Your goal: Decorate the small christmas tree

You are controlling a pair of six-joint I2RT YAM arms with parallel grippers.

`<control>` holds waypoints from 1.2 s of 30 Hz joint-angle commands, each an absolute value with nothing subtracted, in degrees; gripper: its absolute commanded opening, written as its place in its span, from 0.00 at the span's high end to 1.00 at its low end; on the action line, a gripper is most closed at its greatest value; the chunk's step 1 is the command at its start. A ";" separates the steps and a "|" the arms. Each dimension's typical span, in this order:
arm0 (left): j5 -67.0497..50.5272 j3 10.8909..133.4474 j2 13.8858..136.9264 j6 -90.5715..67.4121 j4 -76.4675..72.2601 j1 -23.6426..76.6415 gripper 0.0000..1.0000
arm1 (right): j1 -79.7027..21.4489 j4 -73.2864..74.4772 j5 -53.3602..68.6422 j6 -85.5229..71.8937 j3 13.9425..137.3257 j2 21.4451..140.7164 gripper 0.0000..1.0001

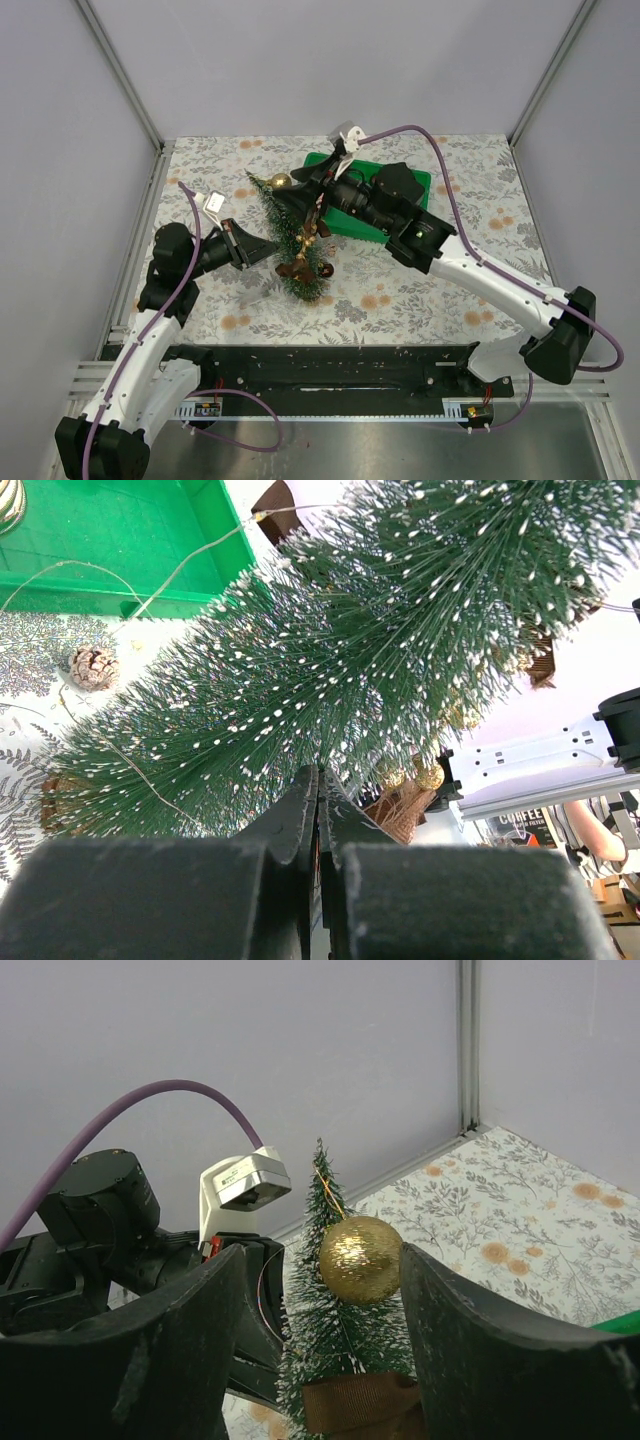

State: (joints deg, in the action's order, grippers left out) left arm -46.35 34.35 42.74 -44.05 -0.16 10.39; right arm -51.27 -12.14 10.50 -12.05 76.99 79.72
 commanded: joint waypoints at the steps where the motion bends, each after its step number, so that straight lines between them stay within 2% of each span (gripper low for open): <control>1: -47.29 35.15 42.19 -44.30 -2.37 10.02 1.00 | -51.77 -13.98 7.13 -10.11 76.64 75.68 0.29; 5: -47.28 37.26 42.71 -42.98 -0.45 10.02 1.00 | -51.77 -12.05 5.19 -9.49 76.64 73.92 0.26; 7: -47.37 39.10 43.24 -40.88 2.17 10.02 0.96 | -51.77 -10.73 4.14 -9.23 76.47 72.95 0.25; 10: -46.94 41.83 43.77 -37.89 6.84 10.02 0.80 | -51.77 -9.32 2.73 -8.97 75.94 71.72 0.24; 13: -46.85 44.47 44.03 -35.78 9.66 10.02 0.57 | -51.77 -8.18 1.41 -8.88 75.15 70.41 0.24; 18: -46.41 48.33 45.00 -31.12 16.42 10.02 0.42 | -51.77 -6.24 -1.13 -8.62 74.18 67.94 0.23; 24: -45.88 50.45 44.04 -24.97 22.67 10.02 0.36 | -51.77 -4.66 -2.98 -8.52 72.95 65.39 0.23; 36: -43.07 51.41 42.89 -21.89 25.40 9.84 0.31 | -51.77 -2.29 -5.97 -10.72 72.16 64.77 0.23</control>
State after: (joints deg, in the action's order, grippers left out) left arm -44.75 48.53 43.46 -23.66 25.91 10.26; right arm -51.35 -3.27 -2.72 -9.98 72.25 65.69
